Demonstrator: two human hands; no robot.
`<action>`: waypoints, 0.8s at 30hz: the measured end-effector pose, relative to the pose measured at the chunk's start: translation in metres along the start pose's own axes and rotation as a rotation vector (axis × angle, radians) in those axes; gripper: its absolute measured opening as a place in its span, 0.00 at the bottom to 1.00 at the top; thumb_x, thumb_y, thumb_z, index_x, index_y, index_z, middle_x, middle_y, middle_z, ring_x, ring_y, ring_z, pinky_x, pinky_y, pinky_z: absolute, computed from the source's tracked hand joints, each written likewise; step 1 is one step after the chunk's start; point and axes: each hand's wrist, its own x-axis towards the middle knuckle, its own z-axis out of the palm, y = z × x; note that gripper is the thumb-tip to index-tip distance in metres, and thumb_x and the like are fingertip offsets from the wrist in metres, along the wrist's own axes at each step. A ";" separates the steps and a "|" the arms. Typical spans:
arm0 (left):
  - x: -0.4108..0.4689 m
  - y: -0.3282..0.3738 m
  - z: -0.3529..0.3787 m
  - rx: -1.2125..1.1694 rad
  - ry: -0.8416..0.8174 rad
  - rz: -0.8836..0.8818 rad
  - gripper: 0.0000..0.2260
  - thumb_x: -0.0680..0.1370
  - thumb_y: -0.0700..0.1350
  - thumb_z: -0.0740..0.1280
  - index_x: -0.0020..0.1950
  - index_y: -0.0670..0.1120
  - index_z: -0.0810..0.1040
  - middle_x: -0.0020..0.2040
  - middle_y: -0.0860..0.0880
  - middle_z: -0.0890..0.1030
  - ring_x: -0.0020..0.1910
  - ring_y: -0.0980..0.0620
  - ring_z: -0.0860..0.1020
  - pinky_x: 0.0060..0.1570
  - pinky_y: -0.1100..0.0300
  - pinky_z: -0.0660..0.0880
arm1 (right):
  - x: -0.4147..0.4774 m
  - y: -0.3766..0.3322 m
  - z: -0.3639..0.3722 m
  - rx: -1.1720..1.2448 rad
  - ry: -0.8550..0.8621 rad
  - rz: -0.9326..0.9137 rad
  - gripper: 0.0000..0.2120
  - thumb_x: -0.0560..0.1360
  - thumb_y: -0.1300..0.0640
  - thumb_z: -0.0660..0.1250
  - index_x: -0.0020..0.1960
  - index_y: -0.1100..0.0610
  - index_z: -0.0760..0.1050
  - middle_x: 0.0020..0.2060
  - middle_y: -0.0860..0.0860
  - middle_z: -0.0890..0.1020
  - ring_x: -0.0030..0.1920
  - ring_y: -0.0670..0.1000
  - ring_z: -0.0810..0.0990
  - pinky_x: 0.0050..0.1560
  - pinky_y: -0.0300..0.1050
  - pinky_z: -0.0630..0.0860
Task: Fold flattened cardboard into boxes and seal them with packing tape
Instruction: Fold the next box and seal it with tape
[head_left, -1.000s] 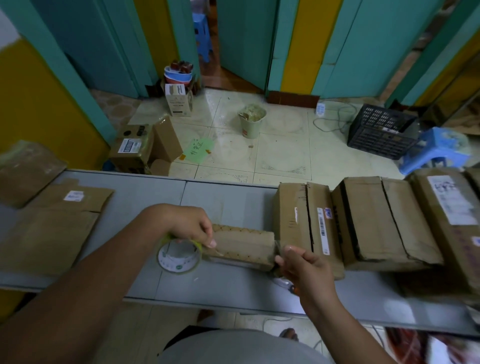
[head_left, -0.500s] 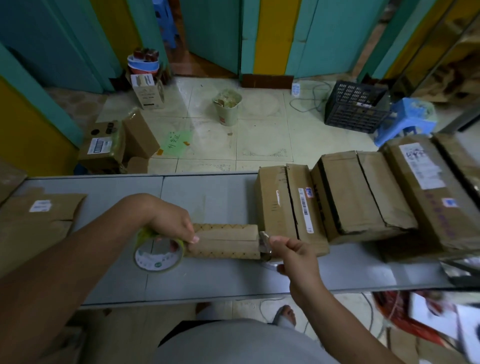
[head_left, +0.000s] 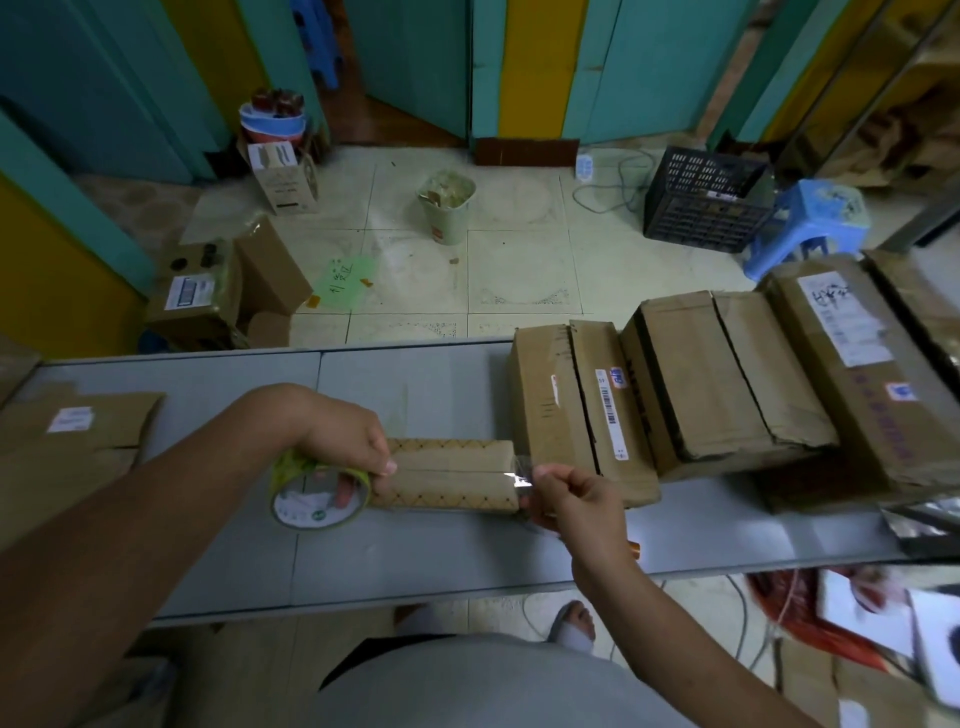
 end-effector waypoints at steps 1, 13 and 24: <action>0.000 -0.002 -0.001 -0.008 -0.006 0.003 0.16 0.87 0.57 0.62 0.60 0.49 0.85 0.39 0.54 0.88 0.39 0.63 0.81 0.42 0.70 0.73 | 0.000 0.000 0.000 -0.001 -0.004 -0.001 0.06 0.81 0.64 0.70 0.54 0.66 0.83 0.40 0.62 0.86 0.36 0.52 0.85 0.47 0.52 0.85; 0.007 -0.004 0.000 -0.067 0.028 -0.021 0.14 0.85 0.55 0.66 0.54 0.48 0.87 0.39 0.51 0.88 0.38 0.58 0.79 0.36 0.68 0.73 | 0.010 0.008 -0.007 -0.265 -0.096 -0.053 0.04 0.80 0.60 0.73 0.48 0.58 0.86 0.36 0.55 0.87 0.35 0.53 0.86 0.30 0.44 0.79; 0.011 -0.001 -0.003 0.026 0.063 -0.065 0.12 0.84 0.53 0.68 0.47 0.49 0.87 0.36 0.51 0.87 0.36 0.58 0.77 0.49 0.59 0.74 | 0.025 -0.003 -0.004 -0.784 -0.229 -0.179 0.14 0.80 0.41 0.69 0.49 0.52 0.81 0.37 0.46 0.87 0.30 0.46 0.85 0.30 0.31 0.75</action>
